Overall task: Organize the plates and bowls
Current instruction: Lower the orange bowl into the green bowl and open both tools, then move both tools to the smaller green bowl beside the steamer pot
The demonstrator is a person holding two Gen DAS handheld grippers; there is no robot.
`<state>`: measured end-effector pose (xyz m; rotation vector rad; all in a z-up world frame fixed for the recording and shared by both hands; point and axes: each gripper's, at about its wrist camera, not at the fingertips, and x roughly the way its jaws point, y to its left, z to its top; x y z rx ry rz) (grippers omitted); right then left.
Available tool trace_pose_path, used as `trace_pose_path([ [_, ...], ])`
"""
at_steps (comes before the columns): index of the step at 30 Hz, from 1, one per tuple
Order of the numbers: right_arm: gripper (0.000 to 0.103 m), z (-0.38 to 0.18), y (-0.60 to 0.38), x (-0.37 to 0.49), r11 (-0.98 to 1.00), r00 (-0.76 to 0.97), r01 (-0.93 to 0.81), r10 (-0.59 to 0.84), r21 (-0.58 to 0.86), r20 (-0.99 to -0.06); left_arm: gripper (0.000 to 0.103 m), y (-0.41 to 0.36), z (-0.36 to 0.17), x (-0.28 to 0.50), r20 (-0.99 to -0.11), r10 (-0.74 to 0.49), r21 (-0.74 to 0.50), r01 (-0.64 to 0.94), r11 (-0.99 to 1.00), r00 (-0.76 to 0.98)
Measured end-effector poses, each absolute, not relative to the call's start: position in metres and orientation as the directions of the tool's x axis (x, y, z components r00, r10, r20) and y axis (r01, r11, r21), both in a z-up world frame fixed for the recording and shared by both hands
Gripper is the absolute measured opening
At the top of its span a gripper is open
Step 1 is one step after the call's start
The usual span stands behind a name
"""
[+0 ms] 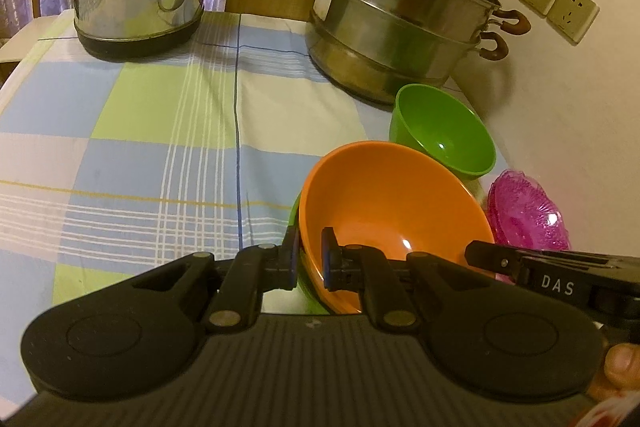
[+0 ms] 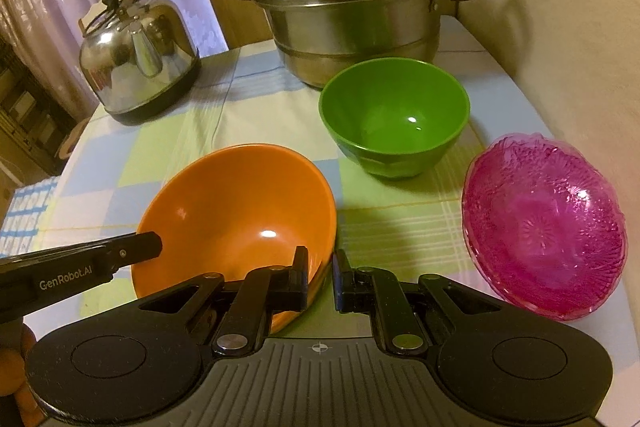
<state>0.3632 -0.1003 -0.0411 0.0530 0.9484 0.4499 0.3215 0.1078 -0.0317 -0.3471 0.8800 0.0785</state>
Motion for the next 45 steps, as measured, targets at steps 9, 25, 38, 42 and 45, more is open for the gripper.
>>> trace_pose_path([
  [9, 0.03, -0.045, -0.107, 0.365, 0.895, 0.494, -0.34, 0.432, 0.289, -0.754, 0.02, 0.108, -0.026, 0.315, -0.743, -0.064, -0.274, -0.215, 0.937, 0.666],
  [25, 0.057, -0.015, -0.162, 0.286, 0.898, 0.558, -0.207, 0.434, 0.388, -0.707, 0.054, 0.084, 0.005, 0.226, -0.718, -0.056, -0.294, -0.231, 0.927, 0.693],
  [38, 0.07, 0.012, -0.195, 0.206, 0.932, 0.613, -0.198, 0.359, 0.303, -0.704, 0.079, 0.039, 0.023, 0.166, -0.734, -0.026, -0.219, -0.2, 0.955, 0.678],
  [42, 0.07, 0.014, -0.204, 0.196, 0.931, 0.612, -0.186, 0.36, 0.315, -0.704, 0.081, 0.029, 0.026, 0.159, -0.738, -0.017, -0.193, -0.186, 0.963, 0.675],
  [45, 0.07, 0.015, -0.21, 0.19, 0.93, 0.612, -0.176, 0.36, 0.322, -0.704, 0.081, 0.025, 0.027, 0.156, -0.739, -0.023, -0.192, -0.177, 0.965, 0.674],
])
